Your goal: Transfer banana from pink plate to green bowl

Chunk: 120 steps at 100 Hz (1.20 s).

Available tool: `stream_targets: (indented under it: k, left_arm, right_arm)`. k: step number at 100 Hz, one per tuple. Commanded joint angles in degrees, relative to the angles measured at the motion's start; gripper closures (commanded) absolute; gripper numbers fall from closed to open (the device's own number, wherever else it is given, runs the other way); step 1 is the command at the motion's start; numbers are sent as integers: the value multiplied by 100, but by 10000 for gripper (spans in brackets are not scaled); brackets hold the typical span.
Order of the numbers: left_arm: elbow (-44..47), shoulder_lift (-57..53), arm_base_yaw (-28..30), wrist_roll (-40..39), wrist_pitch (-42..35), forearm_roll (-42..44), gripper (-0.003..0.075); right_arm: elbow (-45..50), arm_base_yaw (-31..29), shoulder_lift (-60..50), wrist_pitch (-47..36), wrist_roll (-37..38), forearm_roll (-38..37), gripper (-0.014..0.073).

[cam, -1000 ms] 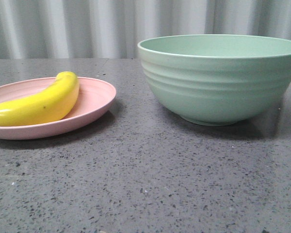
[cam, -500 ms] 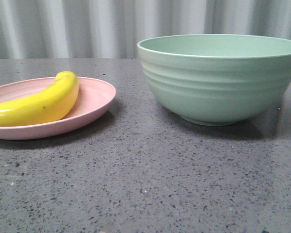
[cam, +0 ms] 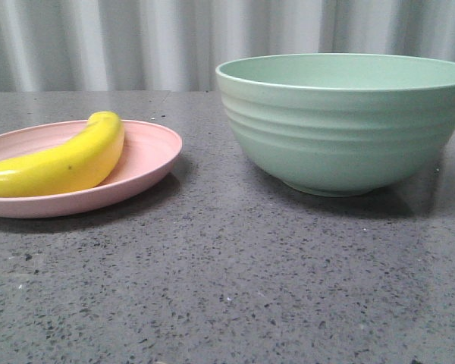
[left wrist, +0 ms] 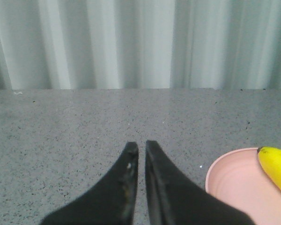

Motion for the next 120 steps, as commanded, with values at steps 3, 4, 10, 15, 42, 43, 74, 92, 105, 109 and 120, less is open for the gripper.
stream_targets:
  k: [3, 4, 10, 15, 42, 43, 74, 92, 105, 109, 120]
  left_arm:
    - [-204, 313, 8, 5, -664, -34, 525]
    - [-204, 326, 8, 5, -679, -34, 498]
    - [-204, 436, 8, 5, -801, -34, 395]
    - [-204, 520, 8, 5, -903, -62, 321]
    - [-332, 896, -235, -118, -858, -250, 292]
    - [-332, 910, -235, -118, -811, -250, 292]
    - [-1153, 1898, -1788, -118, 558, -250, 293]
    - [-1576, 2783, -2455, -118, 872, -250, 292]
    - [-1924, 3470, -2832, -118, 927, -239, 292]
    - [-2054, 3640, -2941, -118, 964, -239, 292]
    - [-2370, 4149, -3140, -118, 1176, -224, 292]
  right_arm:
    - [-218, -24, 192, -489, -5, 32, 662]
    - [-218, -24, 209, -472, -5, 32, 662]
    - [-192, -24, 256, -444, -5, 32, 662]
    - [-182, -24, 280, -414, -5, 32, 662]
    - [-182, -24, 316, -343, -5, 32, 662]
    - [-182, -24, 316, -343, -5, 32, 662]
    - [-182, -24, 316, -454, -5, 32, 662]
    - [-182, -24, 316, -460, -5, 32, 662]
    - [-182, -24, 316, -460, -5, 32, 662]
    - [-182, -24, 316, -460, -5, 32, 662]
    - [-182, -24, 316, -460, -5, 32, 662]
